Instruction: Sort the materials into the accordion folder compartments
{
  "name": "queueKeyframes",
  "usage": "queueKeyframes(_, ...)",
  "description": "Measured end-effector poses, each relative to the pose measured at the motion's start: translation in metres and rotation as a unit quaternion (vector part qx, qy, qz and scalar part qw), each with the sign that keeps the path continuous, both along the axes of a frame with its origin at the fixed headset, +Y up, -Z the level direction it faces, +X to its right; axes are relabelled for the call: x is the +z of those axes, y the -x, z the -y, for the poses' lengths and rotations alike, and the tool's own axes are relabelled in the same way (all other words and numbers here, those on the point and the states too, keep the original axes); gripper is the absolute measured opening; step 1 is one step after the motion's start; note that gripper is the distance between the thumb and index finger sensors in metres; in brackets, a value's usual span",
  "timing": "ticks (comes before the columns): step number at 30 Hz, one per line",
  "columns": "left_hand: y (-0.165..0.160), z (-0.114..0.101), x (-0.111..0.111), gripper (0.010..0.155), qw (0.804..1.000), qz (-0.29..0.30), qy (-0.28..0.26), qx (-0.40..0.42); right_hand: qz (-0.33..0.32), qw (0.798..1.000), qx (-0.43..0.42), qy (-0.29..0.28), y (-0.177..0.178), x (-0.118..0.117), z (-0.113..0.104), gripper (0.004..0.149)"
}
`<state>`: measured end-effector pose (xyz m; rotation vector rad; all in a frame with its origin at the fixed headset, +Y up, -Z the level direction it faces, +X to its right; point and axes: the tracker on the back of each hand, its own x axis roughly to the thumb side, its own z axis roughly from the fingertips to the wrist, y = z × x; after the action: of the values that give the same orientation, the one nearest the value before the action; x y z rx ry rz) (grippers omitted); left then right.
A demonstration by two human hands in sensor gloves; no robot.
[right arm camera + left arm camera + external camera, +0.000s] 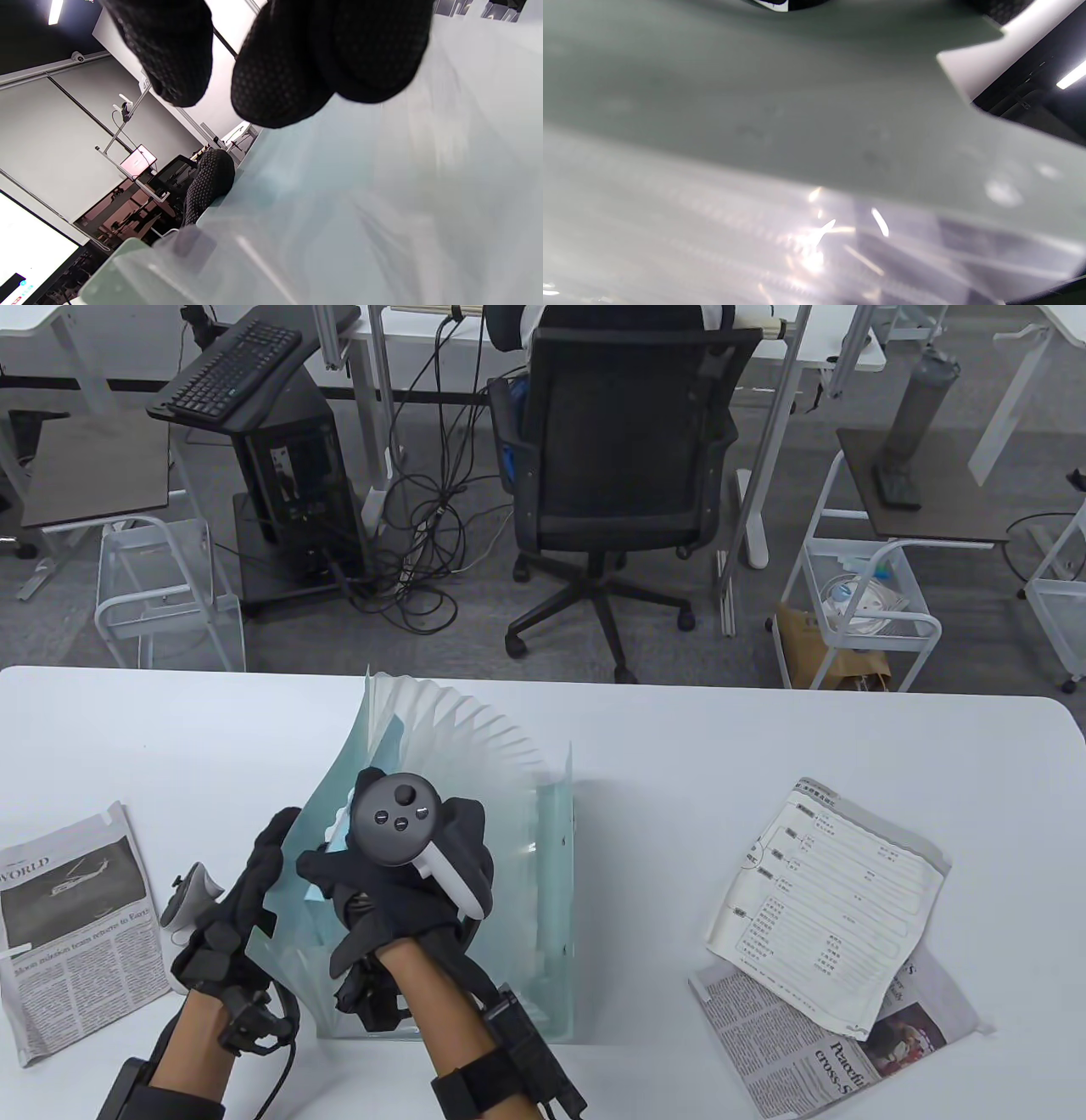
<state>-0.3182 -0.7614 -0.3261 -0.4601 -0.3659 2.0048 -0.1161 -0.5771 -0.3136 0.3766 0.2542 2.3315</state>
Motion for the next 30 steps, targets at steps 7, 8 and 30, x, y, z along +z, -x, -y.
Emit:
queueKeyframes(7,0.001,0.000,0.000,0.069,1.000,-0.001,0.000,0.002,0.014,1.000,-0.001,-0.011,-0.005,0.000,-0.001,0.069)
queueKeyframes(8,0.001,0.000,0.000,0.069,1.000,-0.002,0.000,0.003,0.015,1.000,-0.001,-0.013,-0.006,0.000,-0.002,0.068)
queueKeyframes(30,0.006,0.001,0.001,0.067,1.000,-0.010,-0.014,0.015,0.120,0.984,0.004,-0.130,-0.148,0.021,-0.022,0.065)
